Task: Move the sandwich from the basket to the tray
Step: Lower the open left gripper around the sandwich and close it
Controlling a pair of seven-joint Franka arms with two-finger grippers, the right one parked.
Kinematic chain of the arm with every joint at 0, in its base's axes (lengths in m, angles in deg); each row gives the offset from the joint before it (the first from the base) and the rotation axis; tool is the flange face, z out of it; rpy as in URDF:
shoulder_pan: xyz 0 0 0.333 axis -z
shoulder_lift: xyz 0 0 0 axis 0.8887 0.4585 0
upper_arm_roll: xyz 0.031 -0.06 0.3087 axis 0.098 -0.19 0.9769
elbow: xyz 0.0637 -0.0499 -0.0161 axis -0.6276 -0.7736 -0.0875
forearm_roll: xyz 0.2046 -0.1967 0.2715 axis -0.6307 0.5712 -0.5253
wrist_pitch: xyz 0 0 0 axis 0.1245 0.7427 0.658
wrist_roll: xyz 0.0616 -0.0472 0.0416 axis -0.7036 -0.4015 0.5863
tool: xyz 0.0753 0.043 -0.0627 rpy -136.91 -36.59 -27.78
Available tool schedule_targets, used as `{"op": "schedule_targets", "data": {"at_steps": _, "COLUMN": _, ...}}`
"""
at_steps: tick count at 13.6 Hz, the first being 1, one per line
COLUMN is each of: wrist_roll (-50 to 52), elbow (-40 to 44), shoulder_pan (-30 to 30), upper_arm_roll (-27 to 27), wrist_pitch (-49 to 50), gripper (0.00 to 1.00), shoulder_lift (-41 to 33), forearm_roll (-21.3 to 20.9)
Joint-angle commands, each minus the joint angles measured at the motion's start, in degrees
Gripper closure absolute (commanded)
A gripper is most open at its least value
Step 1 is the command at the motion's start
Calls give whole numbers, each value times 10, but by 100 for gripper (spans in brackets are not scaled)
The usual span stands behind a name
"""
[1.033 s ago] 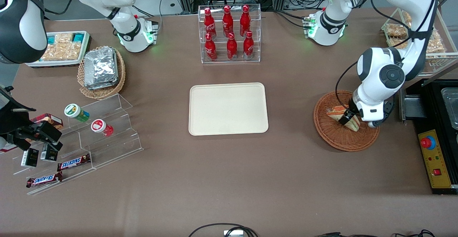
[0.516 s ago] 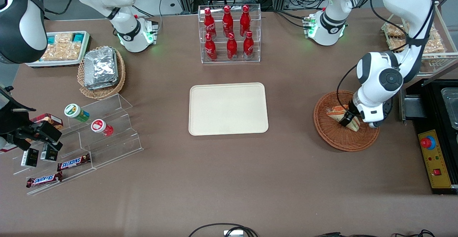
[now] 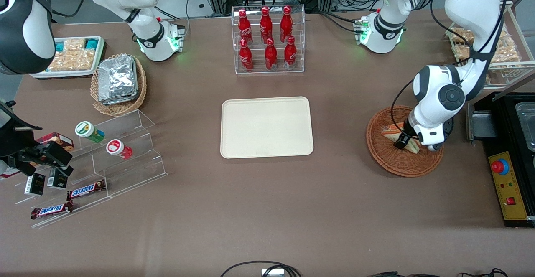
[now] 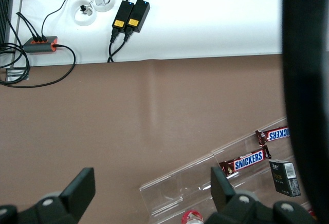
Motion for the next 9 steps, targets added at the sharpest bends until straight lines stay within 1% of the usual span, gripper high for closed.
{"op": "schedule_targets", "data": {"at_steps": 1, "wrist_roll": 10, "elbow": -5, "shoulder_pan": -2, "upper_arm_roll": -2, "wrist_pitch": -9, "gripper": 100, "shoulder_lift": -2, "forearm_roll": -17}}
{"op": "schedule_targets", "data": {"at_steps": 3, "wrist_roll": 4, "elbow": 0, "shoulder_pan": -2, "upper_arm_roll": -2, "wrist_pitch": 10, "gripper": 100, "shoulder_lift": -10, "forearm_roll": -17}}
{"op": "schedule_targets", "data": {"at_steps": 5, "wrist_roll": -6, "elbow": 24, "shoulder_pan": -2, "upper_arm_roll": -3, "wrist_pitch": 77, "gripper": 100, "shoulder_lift": -30, "forearm_roll": -18}}
{"op": "schedule_targets", "data": {"at_steps": 7, "wrist_roll": -25, "elbow": 68, "shoulder_pan": 4, "upper_arm_roll": -8, "wrist_pitch": 163, "gripper": 100, "shoulder_lift": -57, "forearm_roll": -18}}
{"op": "schedule_targets", "data": {"at_steps": 9, "wrist_roll": -30, "elbow": 133, "shoulder_pan": 20, "upper_arm_roll": -22, "wrist_pitch": 247, "gripper": 100, "shoulder_lift": -62, "forearm_roll": -17}}
